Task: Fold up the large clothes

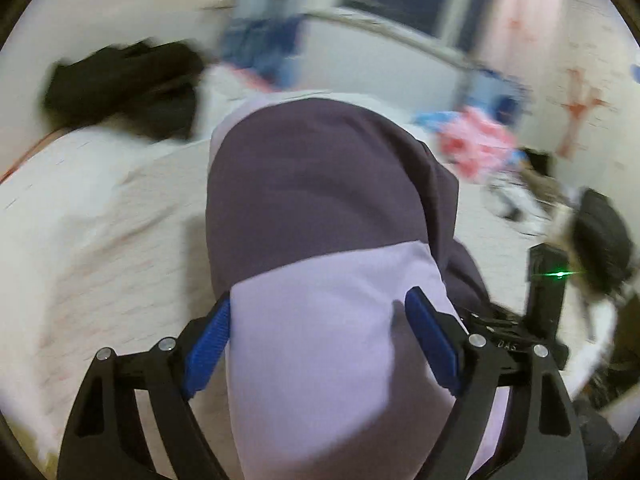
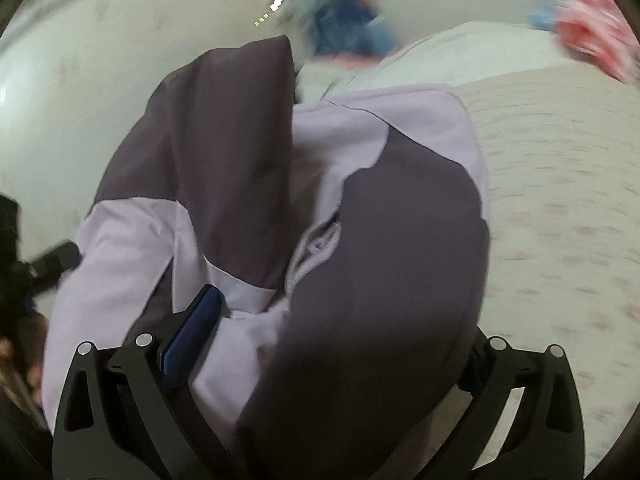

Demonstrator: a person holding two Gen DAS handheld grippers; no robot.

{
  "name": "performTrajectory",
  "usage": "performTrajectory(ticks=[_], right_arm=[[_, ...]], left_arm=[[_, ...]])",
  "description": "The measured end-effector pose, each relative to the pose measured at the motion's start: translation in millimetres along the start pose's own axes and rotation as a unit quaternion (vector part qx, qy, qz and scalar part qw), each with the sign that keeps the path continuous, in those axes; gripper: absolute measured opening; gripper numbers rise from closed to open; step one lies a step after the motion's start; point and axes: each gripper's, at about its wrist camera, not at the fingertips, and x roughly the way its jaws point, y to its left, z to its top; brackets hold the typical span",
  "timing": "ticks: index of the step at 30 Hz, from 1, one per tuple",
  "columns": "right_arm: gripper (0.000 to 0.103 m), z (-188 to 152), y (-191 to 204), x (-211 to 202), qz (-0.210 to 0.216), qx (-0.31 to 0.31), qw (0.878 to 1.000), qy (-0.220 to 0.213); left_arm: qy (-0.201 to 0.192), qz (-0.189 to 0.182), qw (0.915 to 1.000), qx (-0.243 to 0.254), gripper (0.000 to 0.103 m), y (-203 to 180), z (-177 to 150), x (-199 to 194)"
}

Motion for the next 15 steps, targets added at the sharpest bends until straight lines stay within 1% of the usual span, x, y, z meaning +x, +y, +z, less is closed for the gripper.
performTrajectory(ticks=[1,2,3,4,5,6,7,8,10,12,14,15], right_arm=[[0.097,0.6,12.7,17.9,-0.013,-0.021,0.999,0.023],[0.097,2.3,20.6,26.7,-0.027,-0.036,0.998,0.036],[0.097,3.9,24.7,28.4,-0.047,-0.049,0.997,0.042],[0.097,3.3,24.8,27.6,-0.060,-0.060,0.995,0.045],[0.097,-0.1,20.5,25.6,-0.073,-0.068,0.994,0.047],[0.097,-4.0,15.4,25.1,-0.075,-0.063,0.994,0.053],[0.097,-7.7,7.0,25.6,-0.075,-0.051,0.994,0.068],[0.097,-8.2,2.9,23.9,-0.080,-0.049,0.993,0.074],[0.097,-2.8,5.1,19.2,-0.097,-0.061,0.990,0.088],[0.097,12.0,11.0,11.9,-0.108,-0.067,0.986,0.111],[0.097,26.2,21.4,-1.6,-0.131,-0.076,0.983,0.100],[0.097,38.1,27.4,-9.1,-0.138,-0.081,0.984,0.083]], left_arm=[[0.018,0.019,0.9996,-0.008,0.082,15.0,-8.8,7.6],[0.040,0.025,0.9989,-0.003,0.082,24.4,-21.2,21.8],[0.040,0.035,0.9985,0.011,0.082,25.2,-33.1,31.1],[0.021,0.039,0.9987,0.026,0.082,21.4,-39.5,29.8],[0.014,0.041,0.9985,0.032,0.082,15.8,-39.6,31.7],[0.011,0.043,0.9983,0.039,0.082,8.9,-40.0,32.5],[0.008,0.042,0.9982,0.043,0.083,5.8,-41.1,30.8],[0.008,0.042,0.9979,0.049,0.084,8.1,-42.3,28.0],[0.015,0.047,0.9968,0.063,0.086,1.1,-39.4,31.5],[0.019,0.036,0.9976,0.056,0.086,8.0,-38.5,35.4],[0.019,0.030,0.9982,0.048,0.086,14.3,-40.3,37.0],[0.018,0.027,0.9984,0.046,0.086,15.1,-42.4,39.1]])
